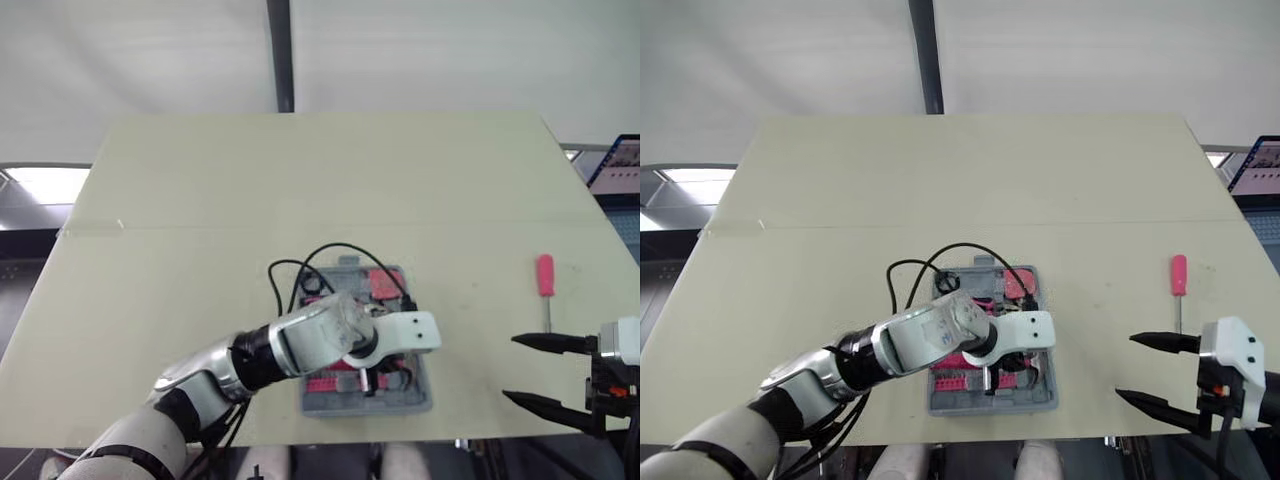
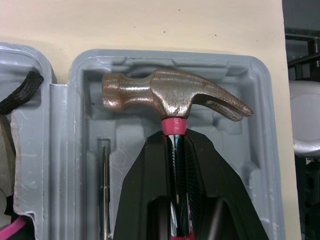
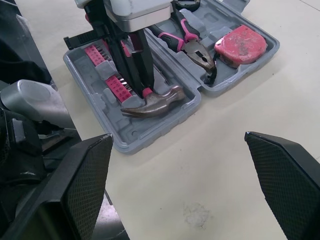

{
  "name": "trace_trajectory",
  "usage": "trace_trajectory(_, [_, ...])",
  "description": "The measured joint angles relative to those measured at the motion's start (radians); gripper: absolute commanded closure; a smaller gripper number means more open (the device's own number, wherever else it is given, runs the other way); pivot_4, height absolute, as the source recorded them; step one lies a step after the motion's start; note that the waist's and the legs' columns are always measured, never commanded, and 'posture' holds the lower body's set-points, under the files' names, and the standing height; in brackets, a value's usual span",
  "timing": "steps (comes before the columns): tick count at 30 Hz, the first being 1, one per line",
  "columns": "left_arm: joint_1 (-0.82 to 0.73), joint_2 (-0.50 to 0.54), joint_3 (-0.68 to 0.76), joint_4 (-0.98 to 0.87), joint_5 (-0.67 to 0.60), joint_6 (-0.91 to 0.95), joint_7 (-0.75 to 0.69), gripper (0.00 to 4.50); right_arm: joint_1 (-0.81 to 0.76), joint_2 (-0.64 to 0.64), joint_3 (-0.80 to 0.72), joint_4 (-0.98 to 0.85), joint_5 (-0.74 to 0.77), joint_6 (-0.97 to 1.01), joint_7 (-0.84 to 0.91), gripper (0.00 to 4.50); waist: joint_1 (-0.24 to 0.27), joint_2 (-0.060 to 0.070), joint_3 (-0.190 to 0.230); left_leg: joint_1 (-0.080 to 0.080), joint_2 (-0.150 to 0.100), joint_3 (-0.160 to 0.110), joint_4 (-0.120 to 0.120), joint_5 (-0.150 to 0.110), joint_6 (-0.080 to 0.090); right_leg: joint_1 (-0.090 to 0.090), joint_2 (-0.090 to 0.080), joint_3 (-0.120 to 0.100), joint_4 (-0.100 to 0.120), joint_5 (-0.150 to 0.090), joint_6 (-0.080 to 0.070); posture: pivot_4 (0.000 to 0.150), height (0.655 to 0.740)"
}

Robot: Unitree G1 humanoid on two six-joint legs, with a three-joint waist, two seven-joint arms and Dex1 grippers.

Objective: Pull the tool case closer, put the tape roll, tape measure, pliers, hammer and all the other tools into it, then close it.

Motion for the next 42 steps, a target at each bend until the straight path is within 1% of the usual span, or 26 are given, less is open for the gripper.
trace_trajectory(15, [-0.02,-0.016,-0.008,0.04,0.017,-0.034,-0.008,4.45,0.001,0.003,-0.001,-0.029,0.0,0.009,-0.017,0.0,0.001,0.0,0.0,0.0,0.0,0.0,0.0,0.0,0.0,0.0,0.0,0.0,0.0,0.0,0.0,0.15,0.74])
trace_trajectory(17, [-0.02,-0.017,-0.008,0.04,0.017,-0.032,-0.011,3.53,0.001,0.003,-0.001,-0.03,0.0,0.01,-0.018,0.0,0.001,0.0,0.0,0.0,0.0,0.0,0.0,0.0,0.0,0.0,0.0,0.0,0.0,0.0,0.0,0.15,0.74])
trace_trajectory(18, [-0.02,-0.02,-0.007,0.04,0.014,-0.029,-0.013,3.29,-0.001,0.003,-0.001,-0.03,0.0,0.013,-0.018,0.0,0.001,0.0,0.0,0.0,0.0,0.0,0.0,0.0,0.0,0.0,0.0,0.0,0.0,0.0,0.0,0.15,0.74])
trace_trajectory(19, [-0.02,-0.025,-0.006,0.039,0.01,-0.026,-0.016,2.82,-0.002,0.003,-0.001,-0.03,0.0,0.016,-0.019,0.0,0.001,0.0,0.0,0.0,0.0,0.0,0.0,0.0,0.0,0.0,0.0,0.0,0.0,0.0,0.0,0.15,0.74])
trace_trajectory(21, [-0.022,-0.032,-0.005,0.037,0.002,-0.018,-0.022,1.66,-0.008,0.003,-0.001,-0.03,0.0,0.02,-0.023,0.0,0.001,0.0,0.0,0.0,0.0,0.0,0.0,0.0,0.0,0.0,0.0,0.0,0.0,0.0,0.0,0.15,0.74])
trace_trajectory(22, [-0.024,-0.033,-0.005,0.037,0.001,-0.011,-0.023,1.22,-0.01,0.003,-0.001,-0.03,0.0,0.02,-0.025,0.0,0.0,0.0,0.0,0.0,0.0,0.0,0.0,0.0,0.0,0.0,0.0,0.0,0.0,0.0,0.0,0.15,0.74])
trace_trajectory(24, [-0.034,-0.033,0.0,0.036,-0.001,0.002,-0.025,0.08,-0.015,0.003,-0.001,-0.03,0.0,0.02,-0.027,0.0,0.0,0.0,0.0,0.0,0.0,0.0,0.0,0.0,0.0,0.0,0.0,0.0,0.0,0.0,0.0,0.15,0.74])
trace_trajectory(25, [-0.038,-0.032,0.007,0.035,-0.002,0.004,-0.026,0.03,-0.017,0.003,-0.001,-0.03,0.0,0.02,-0.028,0.0,0.0,0.0,0.0,0.0,0.0,0.0,0.0,0.0,0.0,0.0,0.0,0.0,0.0,0.0,0.0,0.15,0.74])
trace_trajectory(27, [-0.04,-0.031,0.037,0.029,-0.005,0.012,-0.027,0.31,-0.025,0.003,0.001,-0.029,0.0,0.02,-0.028,0.0,0.0,0.0,0.0,0.0,0.0,0.0,0.0,0.0,0.0,0.0,0.0,0.0,0.001,0.0,0.0,0.15,0.74])
trace_trajectory(28, [-0.04,-0.03,0.048,0.026,-0.007,0.013,-0.026,0.64,-0.029,0.003,0.002,-0.029,0.0,0.02,-0.028,0.0,0.0,0.0,0.0,0.0,0.0,0.0,0.0,0.0,0.0,0.0,0.0,0.0,0.001,0.0,0.0,0.15,0.74])
trace_trajectory(32, [-0.03,-0.029,0.13,-0.007,-0.019,-0.002,-0.018,2.72,-0.045,0.003,0.006,-0.028,-0.001,0.02,-0.029,0.0,0.0,0.0,0.0,0.0,0.0,0.0,0.0,0.0,0.0,0.0,0.0,0.0,0.001,0.0,0.0,0.15,0.74])
trace_trajectory(35, [0.041,-0.016,0.22,-0.017,-0.024,-0.148,-0.021,4.33,-0.049,0.003,0.008,-0.026,-0.002,0.021,-0.029,0.0,-0.003,0.001,0.0,0.0,0.0,0.0,0.0,0.0,0.0,0.0,0.0,0.0,0.001,0.0,0.0,0.15,0.74])
trace_trajectory(36, [0.069,-0.005,0.246,-0.019,-0.026,-0.211,-0.029,4.46,-0.05,0.004,0.008,-0.025,-0.002,0.021,-0.029,0.0,-0.003,0.001,0.0,0.001,0.0,0.0,0.0,0.0,0.0,0.0,0.0,0.0,0.001,0.0,0.0,0.15,0.74])
trace_trajectory(38, [0.12,0.012,0.299,-0.021,-0.032,-0.305,-0.039,4.46,-0.05,0.004,0.009,-0.024,-0.003,0.021,-0.029,0.0,-0.003,0.001,0.0,0.001,0.0,0.0,0.0,0.0,0.0,0.0,0.0,0.0,0.001,0.0,0.0,0.15,0.74])
trace_trajectory(40, [0.17,0.055,0.343,-0.036,-0.037,-0.411,-0.072,4.46,-0.052,0.004,0.009,-0.023,-0.005,0.022,-0.029,0.0,-0.004,0.001,-0.001,0.001,0.0,0.0,0.0,0.0,0.0,0.0,0.0,0.0,0.001,0.0,0.0,0.15,0.74])
trace_trajectory(42, [0.218,0.112,0.38,-0.07,-0.064,-0.462,-0.133,4.46,-0.055,0.004,0.011,-0.019,-0.007,0.022,-0.029,0.0,-0.005,0.001,-0.001,0.001,0.0,0.0,0.0,0.0,0.0,0.0,0.0,0.0,0.001,0.0,0.0,0.15,0.74])
